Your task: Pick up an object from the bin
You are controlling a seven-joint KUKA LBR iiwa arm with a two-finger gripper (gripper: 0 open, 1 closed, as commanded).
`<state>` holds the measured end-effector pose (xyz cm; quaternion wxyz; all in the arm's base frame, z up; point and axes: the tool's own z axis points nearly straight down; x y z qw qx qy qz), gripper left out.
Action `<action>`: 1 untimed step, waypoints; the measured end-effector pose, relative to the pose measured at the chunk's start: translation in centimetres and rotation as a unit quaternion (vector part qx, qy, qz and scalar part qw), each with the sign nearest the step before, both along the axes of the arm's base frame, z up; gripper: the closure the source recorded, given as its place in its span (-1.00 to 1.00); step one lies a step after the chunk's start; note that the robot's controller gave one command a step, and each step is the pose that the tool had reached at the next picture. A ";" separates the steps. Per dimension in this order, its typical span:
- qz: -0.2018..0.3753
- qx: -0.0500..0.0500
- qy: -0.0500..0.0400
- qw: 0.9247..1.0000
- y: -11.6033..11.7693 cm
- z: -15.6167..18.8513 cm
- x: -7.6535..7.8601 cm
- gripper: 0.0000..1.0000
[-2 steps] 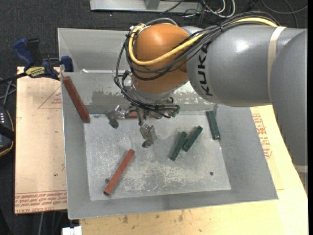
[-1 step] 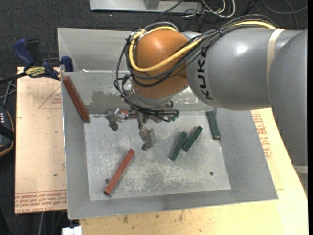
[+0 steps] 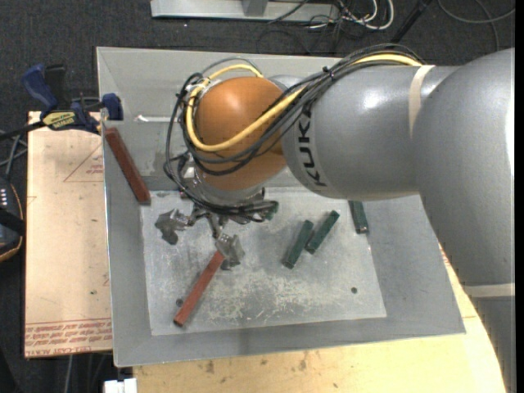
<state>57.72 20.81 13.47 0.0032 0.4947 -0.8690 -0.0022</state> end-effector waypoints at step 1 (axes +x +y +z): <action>0.058 0.002 -0.007 0.998 0.3 -0.9 1.1 -1.00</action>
Offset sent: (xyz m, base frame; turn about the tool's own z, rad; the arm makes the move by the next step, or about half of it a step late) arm -0.0361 0.0075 -0.0647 -0.4085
